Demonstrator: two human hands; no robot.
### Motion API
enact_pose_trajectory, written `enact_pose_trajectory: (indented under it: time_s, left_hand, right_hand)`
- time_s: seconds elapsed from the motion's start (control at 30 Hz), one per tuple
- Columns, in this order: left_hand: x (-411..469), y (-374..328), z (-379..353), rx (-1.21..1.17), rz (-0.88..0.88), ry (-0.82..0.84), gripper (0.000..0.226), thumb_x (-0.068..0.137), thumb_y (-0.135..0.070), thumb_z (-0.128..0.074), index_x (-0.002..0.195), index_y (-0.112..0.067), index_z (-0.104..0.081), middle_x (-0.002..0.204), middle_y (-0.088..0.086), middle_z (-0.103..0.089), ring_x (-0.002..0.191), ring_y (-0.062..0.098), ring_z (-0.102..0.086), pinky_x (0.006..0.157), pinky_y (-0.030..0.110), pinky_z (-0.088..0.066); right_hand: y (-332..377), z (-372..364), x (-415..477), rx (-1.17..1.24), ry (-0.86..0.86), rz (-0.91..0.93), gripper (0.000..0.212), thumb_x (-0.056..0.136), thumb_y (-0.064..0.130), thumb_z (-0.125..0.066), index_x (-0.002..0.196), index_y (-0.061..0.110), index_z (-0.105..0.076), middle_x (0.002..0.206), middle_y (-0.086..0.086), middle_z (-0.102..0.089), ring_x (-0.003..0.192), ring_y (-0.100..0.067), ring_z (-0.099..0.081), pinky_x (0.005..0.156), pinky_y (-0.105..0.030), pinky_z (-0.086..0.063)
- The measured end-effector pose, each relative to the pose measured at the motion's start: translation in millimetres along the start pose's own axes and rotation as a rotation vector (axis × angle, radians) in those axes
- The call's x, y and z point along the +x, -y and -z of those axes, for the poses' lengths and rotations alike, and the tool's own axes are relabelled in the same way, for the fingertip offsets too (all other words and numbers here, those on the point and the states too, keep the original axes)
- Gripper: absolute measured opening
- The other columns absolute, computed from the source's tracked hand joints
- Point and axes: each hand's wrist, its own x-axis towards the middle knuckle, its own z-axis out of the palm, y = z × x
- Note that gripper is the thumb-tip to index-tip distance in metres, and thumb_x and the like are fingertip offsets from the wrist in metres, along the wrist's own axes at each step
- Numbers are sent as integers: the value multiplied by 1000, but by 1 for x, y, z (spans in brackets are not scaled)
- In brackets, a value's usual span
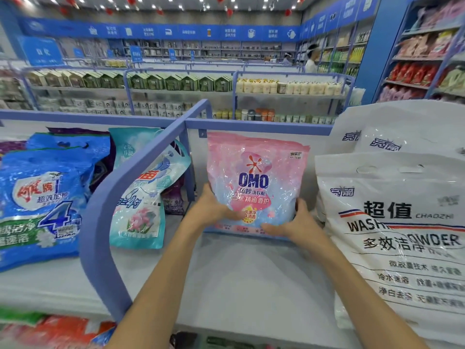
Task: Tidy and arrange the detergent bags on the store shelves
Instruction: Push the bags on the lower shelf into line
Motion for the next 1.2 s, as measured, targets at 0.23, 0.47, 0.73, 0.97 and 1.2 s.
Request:
enact_pose_trajectory:
  time_s: [0.23, 0.47, 0.73, 0.97, 1.2]
  left_hand:
    - [-36, -14, -5, 143, -131, -35, 102, 67, -13, -95, 146, -21, -31, 128, -12, -49, 118, 9, -54, 83, 13, -44]
    - [-71, 5, -22, 222, -190, -205, 79, 78, -32, -87, 142, -24, -41, 132, -7, -64, 120, 17, -63, 88, 27, -50]
    - [-134, 27, -34, 592, -221, -213, 73, 97, -41, -63, 157, -15, -31, 158, 3, -42, 143, 21, -41, 114, 31, -33]
    - [-207, 40, -38, 567, -280, -186, 59, 102, -37, -58, 153, -13, -41, 154, 4, -48, 140, 21, -45, 112, 27, -33]
    - [-293, 72, 13, 487, -316, -287, 55, 103, -41, -55, 153, -21, -43, 155, -4, -48, 143, 15, -42, 117, 33, -38]
  right_hand:
    - [-11, -12, -8, 61, -43, 168, 83, 70, -1, -89, 135, 25, -43, 126, 12, -62, 110, 3, -63, 76, -7, -51]
    - [-20, -20, -32, -145, -143, 257, 68, 86, 21, -79, 144, 23, -43, 134, 7, -61, 123, -11, -60, 98, -29, -51]
    - [-33, -5, -84, -559, -15, 245, 73, 98, 38, -60, 159, 17, -25, 163, -2, -33, 148, -23, -32, 117, -37, -32]
    - [-33, -12, -149, -537, 51, 274, 63, 102, 42, -57, 156, 18, -37, 164, 2, -33, 151, -16, -27, 117, -23, -18]
    - [-17, -60, -230, -507, 25, 306, 58, 101, 43, -57, 154, 21, -43, 161, 4, -38, 149, -14, -31, 121, -31, -24]
